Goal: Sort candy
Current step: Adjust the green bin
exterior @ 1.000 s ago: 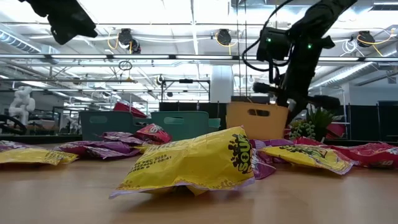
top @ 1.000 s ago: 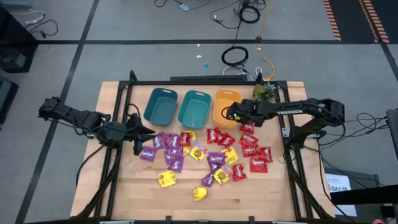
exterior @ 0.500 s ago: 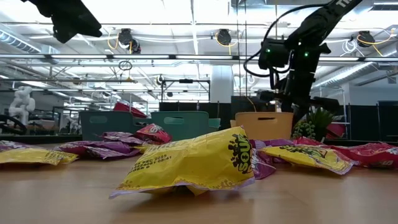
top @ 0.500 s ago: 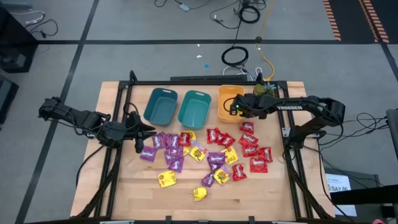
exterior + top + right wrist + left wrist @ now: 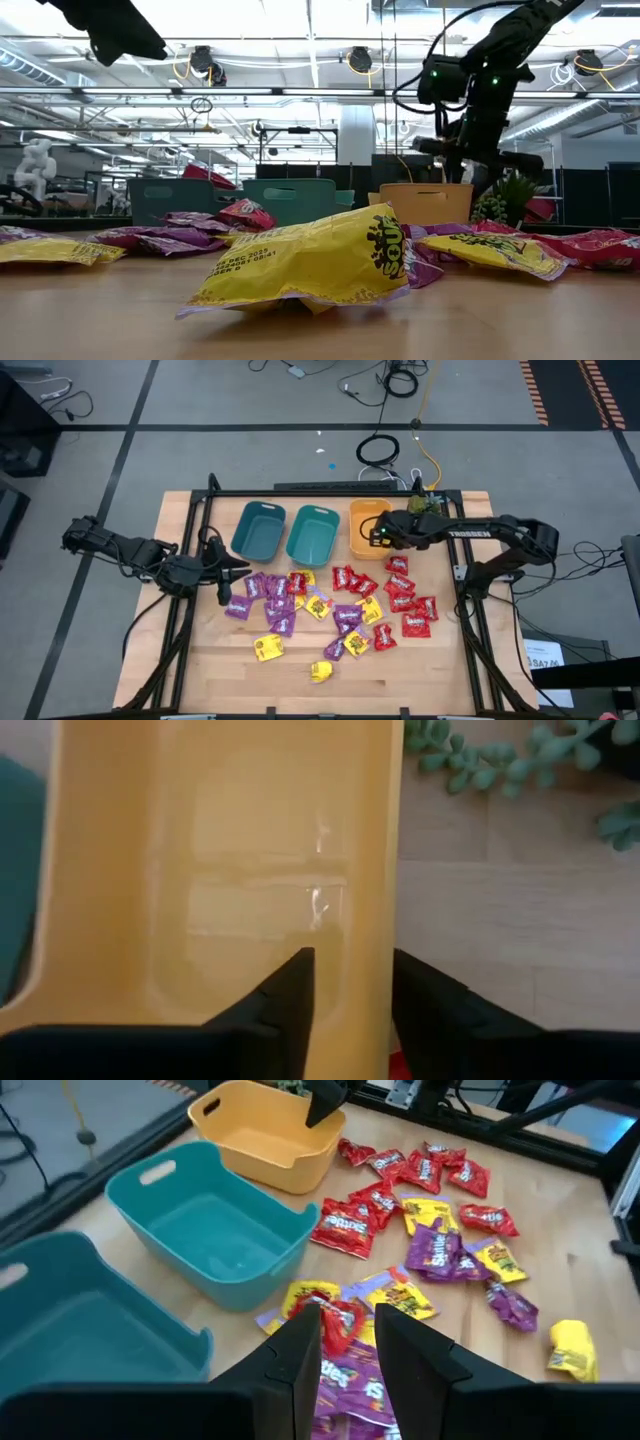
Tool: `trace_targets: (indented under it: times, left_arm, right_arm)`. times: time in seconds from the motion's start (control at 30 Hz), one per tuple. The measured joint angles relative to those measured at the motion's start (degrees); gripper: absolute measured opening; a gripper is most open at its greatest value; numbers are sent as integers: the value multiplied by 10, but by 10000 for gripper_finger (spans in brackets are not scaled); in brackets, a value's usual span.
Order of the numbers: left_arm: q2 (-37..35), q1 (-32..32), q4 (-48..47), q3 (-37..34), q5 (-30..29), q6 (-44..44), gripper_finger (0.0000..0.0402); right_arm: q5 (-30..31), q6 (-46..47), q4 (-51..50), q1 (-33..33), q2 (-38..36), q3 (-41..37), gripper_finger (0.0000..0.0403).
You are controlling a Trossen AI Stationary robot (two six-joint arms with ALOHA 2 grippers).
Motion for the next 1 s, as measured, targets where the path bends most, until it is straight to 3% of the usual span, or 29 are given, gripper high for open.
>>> trace_targets:
  times: [0.23,0.47,0.73,1.0]
  left_arm:
    - [0,17,0,0,-3,8,107]
    - [8,72,1,0,-6,55,107]
    - [32,146,7,0,-1,130,107]
    - [37,252,117,0,50,248,107]
  right_arm:
    - [-12,-19,3,-1,-85,0,178]
    - [-16,-32,82,18,-140,1,191]
    - [-24,-44,190,47,-114,1,192]
    - [-30,-107,317,83,-37,34,192]
